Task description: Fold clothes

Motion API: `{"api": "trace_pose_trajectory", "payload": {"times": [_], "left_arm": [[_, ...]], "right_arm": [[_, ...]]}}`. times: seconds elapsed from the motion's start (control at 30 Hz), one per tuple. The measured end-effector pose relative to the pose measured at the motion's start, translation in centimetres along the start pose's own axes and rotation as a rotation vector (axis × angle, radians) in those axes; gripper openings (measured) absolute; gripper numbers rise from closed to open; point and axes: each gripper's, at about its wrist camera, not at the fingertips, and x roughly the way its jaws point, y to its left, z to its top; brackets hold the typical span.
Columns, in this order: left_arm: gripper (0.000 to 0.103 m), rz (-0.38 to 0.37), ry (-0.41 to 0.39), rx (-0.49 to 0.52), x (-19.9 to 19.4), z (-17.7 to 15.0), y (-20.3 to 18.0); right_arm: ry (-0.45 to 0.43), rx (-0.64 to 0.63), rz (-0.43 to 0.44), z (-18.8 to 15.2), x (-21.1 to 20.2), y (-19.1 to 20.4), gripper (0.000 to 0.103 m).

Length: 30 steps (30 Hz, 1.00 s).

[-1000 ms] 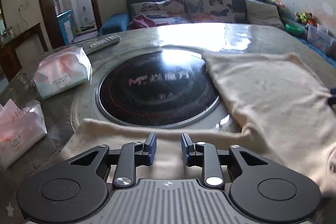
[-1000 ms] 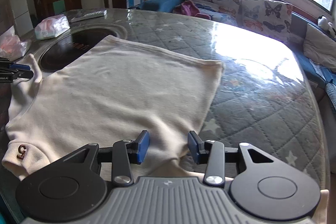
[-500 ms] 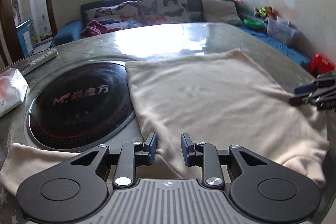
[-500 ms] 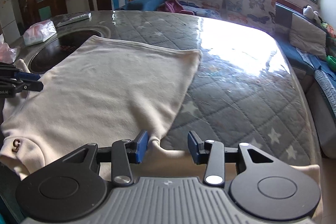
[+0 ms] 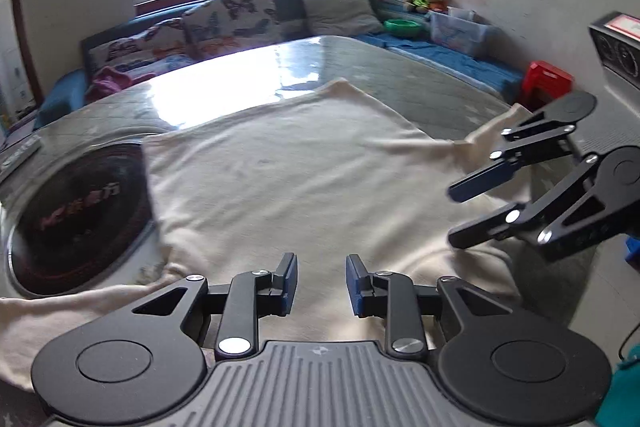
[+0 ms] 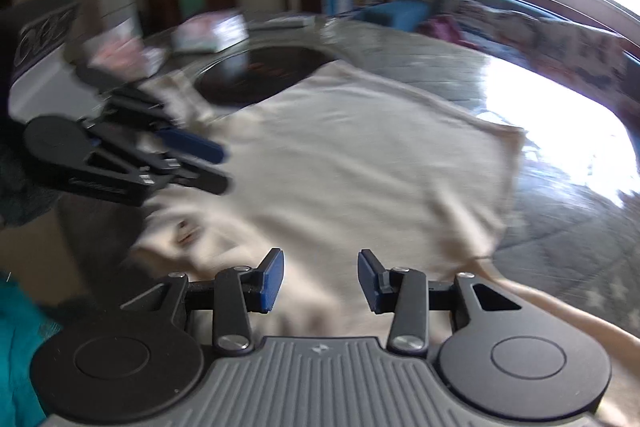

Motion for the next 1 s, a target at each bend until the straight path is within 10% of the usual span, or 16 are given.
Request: {"api": "trace_pose_trajectory", "payload": {"times": [0.37, 1.0], "left_arm": [[0.030, -0.012, -0.037, 0.002, -0.3, 1.5, -0.3], [0.030, -0.187, -0.044, 0.035, 3.4, 4.8, -6.6]], "right_arm": [[-0.045, 0.072, -0.077, -1.9, -3.7, -0.2, 0.042], [-0.127, 0.719, -0.598, -13.0, -10.6, -16.4, 0.039]]}}
